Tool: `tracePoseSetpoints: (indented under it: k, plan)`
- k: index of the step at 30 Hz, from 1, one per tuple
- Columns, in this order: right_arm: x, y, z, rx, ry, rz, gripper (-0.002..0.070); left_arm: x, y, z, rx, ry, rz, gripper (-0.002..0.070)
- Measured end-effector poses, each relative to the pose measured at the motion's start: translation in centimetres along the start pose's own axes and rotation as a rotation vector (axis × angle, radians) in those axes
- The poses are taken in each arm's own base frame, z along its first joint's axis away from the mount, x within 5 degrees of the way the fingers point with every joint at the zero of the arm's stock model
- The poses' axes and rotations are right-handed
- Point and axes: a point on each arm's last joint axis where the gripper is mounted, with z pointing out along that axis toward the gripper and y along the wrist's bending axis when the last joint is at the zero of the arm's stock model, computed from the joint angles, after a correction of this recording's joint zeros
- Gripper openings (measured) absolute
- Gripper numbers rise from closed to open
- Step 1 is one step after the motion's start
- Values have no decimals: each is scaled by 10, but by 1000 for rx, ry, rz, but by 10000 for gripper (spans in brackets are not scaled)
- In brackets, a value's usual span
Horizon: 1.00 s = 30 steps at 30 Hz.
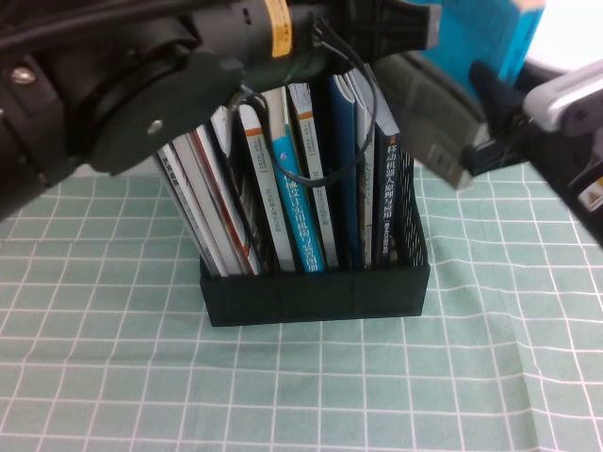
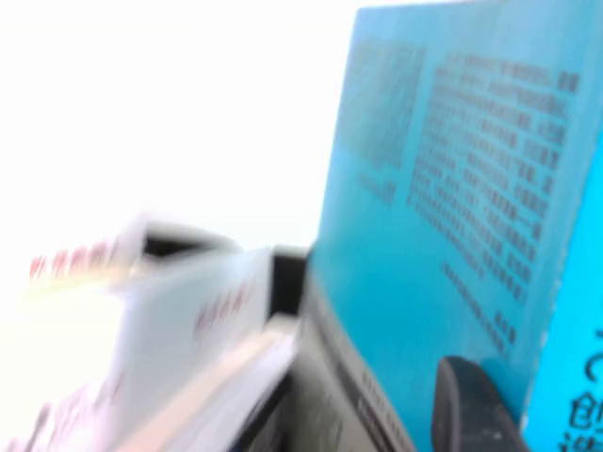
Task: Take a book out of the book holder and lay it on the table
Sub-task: Pick up the right side book from the book shelf, then place the picked book on the book
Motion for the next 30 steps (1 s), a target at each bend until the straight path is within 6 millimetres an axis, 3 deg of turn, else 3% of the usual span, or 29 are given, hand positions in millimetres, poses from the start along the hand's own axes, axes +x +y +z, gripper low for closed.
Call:
tracePoseSetpoints:
  k: [6,10,14,19,24,30]
  plan:
    - [-61,-9,-18,44,-162,-112,204,-7,9,-25,-51,14,60,-3]
    - [-113,-13,-42,45,-272,-201,202,-14,20,-55,-107,37,106,-3]
    - [-149,-11,-69,-8,-290,-289,202,-24,33,-92,-154,6,150,-3]
    - [-170,1,-99,-160,-231,-396,202,-38,53,-158,-185,-92,120,-3]
    - [-175,16,-120,-350,-190,-463,202,-35,75,-215,-210,-131,59,-3]
    - [-157,39,-135,-698,-54,-462,202,0,94,-244,-178,-149,29,-3]
